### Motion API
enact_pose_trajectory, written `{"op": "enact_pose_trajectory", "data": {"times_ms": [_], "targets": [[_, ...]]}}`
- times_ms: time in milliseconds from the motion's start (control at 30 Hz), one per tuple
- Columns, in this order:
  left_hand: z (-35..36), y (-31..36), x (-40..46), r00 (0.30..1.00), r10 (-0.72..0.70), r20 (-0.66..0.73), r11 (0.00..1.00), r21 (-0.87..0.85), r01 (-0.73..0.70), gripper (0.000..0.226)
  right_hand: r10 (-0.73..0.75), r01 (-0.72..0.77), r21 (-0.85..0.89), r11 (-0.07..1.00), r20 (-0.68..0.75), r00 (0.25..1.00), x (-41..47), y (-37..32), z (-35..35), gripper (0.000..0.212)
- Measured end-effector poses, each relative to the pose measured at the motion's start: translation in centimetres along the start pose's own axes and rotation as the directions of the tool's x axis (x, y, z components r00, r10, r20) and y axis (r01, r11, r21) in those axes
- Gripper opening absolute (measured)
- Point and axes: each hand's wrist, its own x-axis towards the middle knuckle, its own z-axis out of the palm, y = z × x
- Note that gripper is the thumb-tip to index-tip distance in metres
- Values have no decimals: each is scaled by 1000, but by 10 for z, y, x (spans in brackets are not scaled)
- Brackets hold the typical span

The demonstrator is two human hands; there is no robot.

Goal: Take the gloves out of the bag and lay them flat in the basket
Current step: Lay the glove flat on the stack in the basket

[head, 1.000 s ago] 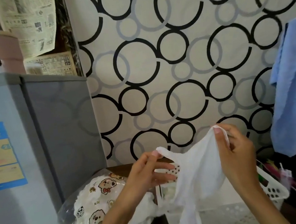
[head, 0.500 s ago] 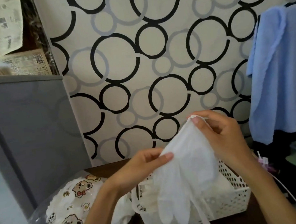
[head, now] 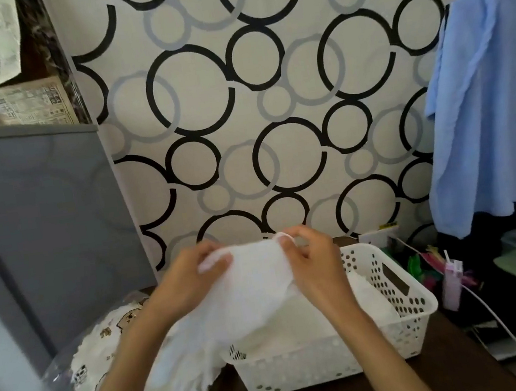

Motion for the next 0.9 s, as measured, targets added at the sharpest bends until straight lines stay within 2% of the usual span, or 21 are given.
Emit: {"op": "enact_pose_trajectory", "data": {"times_ms": [67,133,200,333,467,600,700,767,833,867,900], "targets": [[22,-11,19,973,-24,232,1000,21,19,5,89,-86,-186,979,9,996,10,25,-15,16],[40,-13,36,934,-30,355,999,26,22,6,179,-160,-376,913,15,984,17,44,-30,19],[55,-10,52,913,-38,406,999,48,20,15,234,-201,-501,842,2,972,21,53,-40,21],[81,1,72,897,-49,439,992,125,-7,19,282,-270,-605,749,-77,956,23,59,-51,23],[102,8,74,898,-24,439,975,211,-77,25,263,-282,-643,712,-128,956,25,62,-65,26],[113,12,63,963,123,238,918,341,-202,32,239,-285,-658,697,-162,957,26,64,-71,29],[112,9,52,961,229,155,891,364,-271,34,230,-270,-652,708,-149,962,25,60,-74,40],[103,5,44,951,289,107,881,358,-308,28,172,-212,-661,720,-126,977,27,56,-78,43],[90,2,38,941,274,199,906,276,-322,24,101,-123,-644,755,-71,992,30,51,-81,33],[85,2,33,921,223,320,934,200,-296,28,111,-88,-620,780,-1,994,31,49,-79,27],[82,2,29,869,158,468,958,141,-249,36,160,-66,-605,793,102,982,30,48,-75,25]]}}
